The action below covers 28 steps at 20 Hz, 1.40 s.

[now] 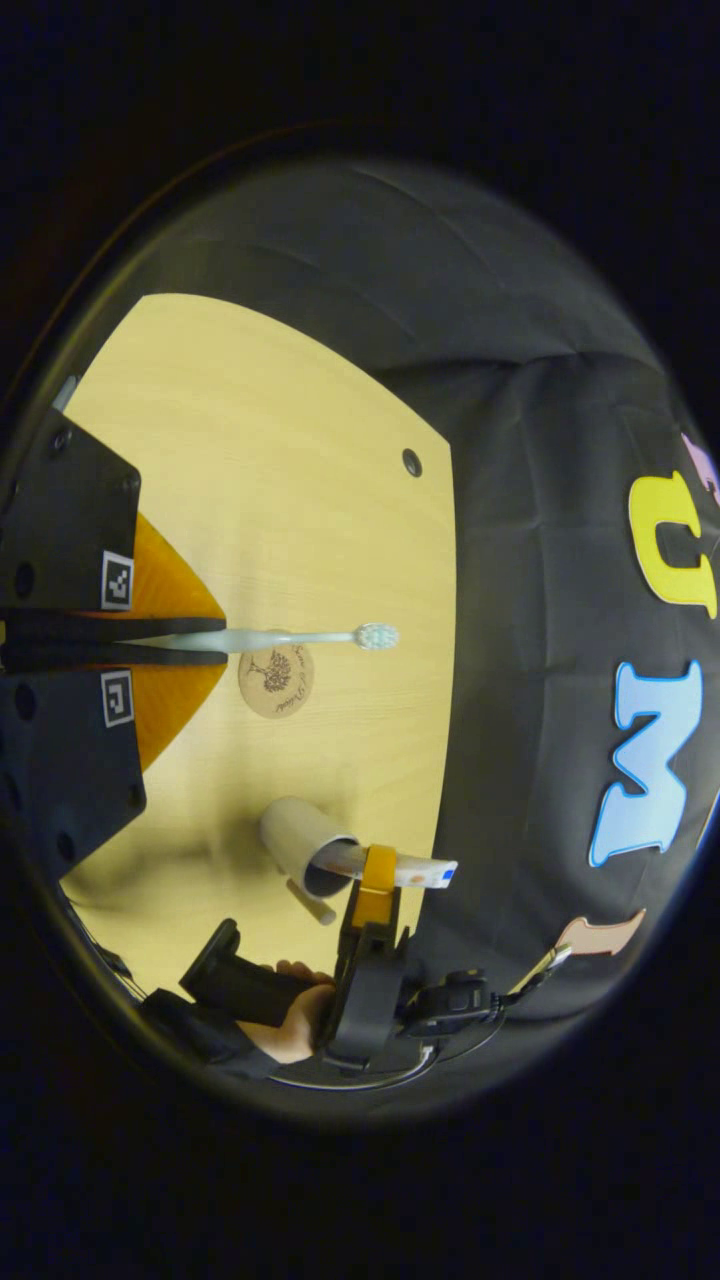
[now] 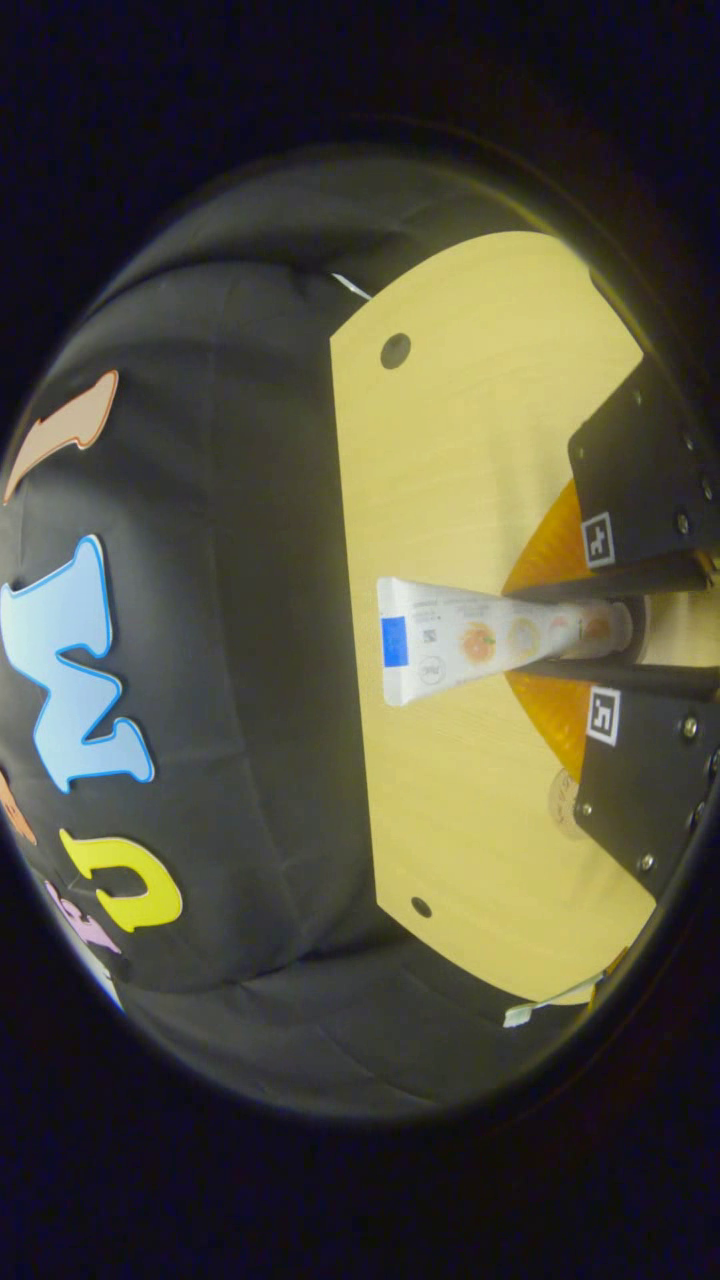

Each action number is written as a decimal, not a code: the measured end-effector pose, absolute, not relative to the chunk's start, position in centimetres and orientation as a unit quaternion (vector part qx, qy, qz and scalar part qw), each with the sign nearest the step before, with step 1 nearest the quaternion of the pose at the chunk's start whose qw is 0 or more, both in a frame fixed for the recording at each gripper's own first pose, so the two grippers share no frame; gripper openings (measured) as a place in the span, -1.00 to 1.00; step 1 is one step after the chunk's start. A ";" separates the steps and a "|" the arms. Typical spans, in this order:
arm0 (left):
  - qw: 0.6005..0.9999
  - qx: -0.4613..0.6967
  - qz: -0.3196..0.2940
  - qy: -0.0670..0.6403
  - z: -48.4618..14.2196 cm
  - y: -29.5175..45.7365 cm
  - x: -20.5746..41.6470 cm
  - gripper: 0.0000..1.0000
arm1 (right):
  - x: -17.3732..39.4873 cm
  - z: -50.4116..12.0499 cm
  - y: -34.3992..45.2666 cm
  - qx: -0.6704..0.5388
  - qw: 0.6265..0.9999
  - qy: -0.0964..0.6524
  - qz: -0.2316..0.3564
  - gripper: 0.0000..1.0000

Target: Put the toothbrush and toothpaste on the desktop into the cup, then pick up the cup and place it on the coaster on the desktop.

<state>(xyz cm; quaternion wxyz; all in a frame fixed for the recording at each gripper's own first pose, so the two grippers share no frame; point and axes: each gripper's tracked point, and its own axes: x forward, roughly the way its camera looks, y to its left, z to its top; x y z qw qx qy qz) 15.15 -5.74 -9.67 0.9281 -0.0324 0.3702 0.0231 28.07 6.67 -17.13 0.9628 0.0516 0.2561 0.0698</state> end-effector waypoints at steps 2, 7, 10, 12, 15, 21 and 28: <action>0.928 -0.034 0.021 0.371 -9.4 -5.9 15.4 -0.84 | 27.8 -17.4 6.7 0.057 0.962 0.259 0.072 -0.43; 0.927 -0.044 0.018 0.371 -10.0 -6.6 16.2 -0.84 | 26.8 -16.8 7.2 0.056 0.963 0.252 0.081 0.10; 0.930 -0.046 0.016 0.365 -10.4 -6.8 16.9 -0.84 | 26.3 -16.0 7.3 0.057 0.964 0.245 0.084 0.14; 0.932 -0.044 0.012 0.359 -10.8 -7.0 17.4 -0.84 | 25.8 -15.4 7.2 0.056 0.966 0.238 0.084 0.14; 0.936 -0.043 0.002 0.350 -11.2 -6.9 18.1 -0.84 | 25.2 -14.1 6.8 0.059 0.969 0.225 0.084 0.14; 0.943 -0.031 -0.029 0.329 -13.6 -8.2 20.5 -0.84 | 24.3 -11.0 4.4 0.073 0.976 0.193 0.069 0.14; 0.949 0.001 -0.088 0.302 -14.6 -12.2 24.4 -0.84 | 22.7 -9.3 -1.0 0.056 0.982 0.176 0.027 0.14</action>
